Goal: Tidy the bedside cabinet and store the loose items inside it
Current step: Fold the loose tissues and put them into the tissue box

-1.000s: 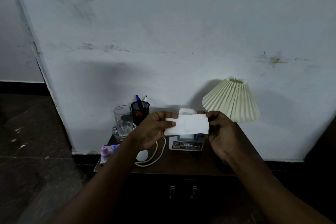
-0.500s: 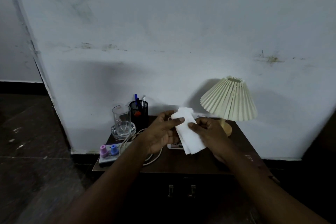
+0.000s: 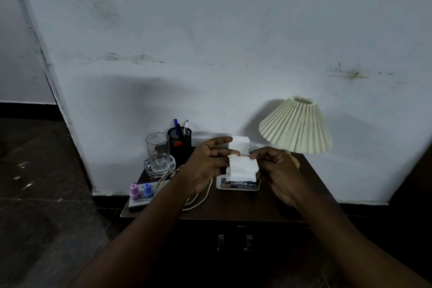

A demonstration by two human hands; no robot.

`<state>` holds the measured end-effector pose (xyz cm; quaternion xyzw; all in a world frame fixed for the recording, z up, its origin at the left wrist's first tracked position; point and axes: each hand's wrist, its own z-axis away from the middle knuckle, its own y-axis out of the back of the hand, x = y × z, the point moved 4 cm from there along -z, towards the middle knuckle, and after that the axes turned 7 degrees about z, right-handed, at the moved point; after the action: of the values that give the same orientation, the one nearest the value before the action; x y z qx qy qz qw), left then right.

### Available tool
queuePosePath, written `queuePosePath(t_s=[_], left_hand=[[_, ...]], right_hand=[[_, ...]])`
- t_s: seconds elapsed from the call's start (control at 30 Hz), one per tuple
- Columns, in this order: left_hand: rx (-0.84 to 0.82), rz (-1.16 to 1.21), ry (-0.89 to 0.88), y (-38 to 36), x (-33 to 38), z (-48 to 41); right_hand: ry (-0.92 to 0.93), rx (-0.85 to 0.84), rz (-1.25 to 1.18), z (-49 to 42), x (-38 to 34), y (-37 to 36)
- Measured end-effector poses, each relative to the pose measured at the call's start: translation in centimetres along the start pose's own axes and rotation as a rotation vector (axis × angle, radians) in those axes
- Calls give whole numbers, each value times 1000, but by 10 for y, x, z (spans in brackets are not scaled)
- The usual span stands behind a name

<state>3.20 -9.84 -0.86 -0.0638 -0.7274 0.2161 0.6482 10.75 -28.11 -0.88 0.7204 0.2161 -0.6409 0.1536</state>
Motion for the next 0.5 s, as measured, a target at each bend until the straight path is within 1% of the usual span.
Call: queuePosePath(t_s=[0.17, 0.2, 0.27, 0.3, 0.33, 0.37, 0.4, 0.43, 0.5], left_hand=[[-6, 101, 17, -4, -2, 1], [5, 89, 2, -5, -3, 1], [10, 15, -78, -7, -4, 0], [9, -21, -118, -7, -4, -1], [11, -49, -154, -8, -4, -3], [21, -74, -188, -8, -3, -5], [40, -94, -221, -9, -3, -6], [72, -112, -252, -9, -3, -8], [154, -161, -308, -8, -2, -11]], right_hand=[[64, 27, 70, -3, 1, 0], [69, 37, 57, -2, -1, -1], [35, 33, -103, -2, -6, -2], [-7, 15, -201, -3, -7, -3], [-52, -7, -241, -3, -7, -3], [-85, -24, -179, -5, -8, -3], [-94, -44, -45, -5, -9, -2], [-74, -51, 90, -7, -10, 0], [33, 1, 281, -12, -19, 8]])
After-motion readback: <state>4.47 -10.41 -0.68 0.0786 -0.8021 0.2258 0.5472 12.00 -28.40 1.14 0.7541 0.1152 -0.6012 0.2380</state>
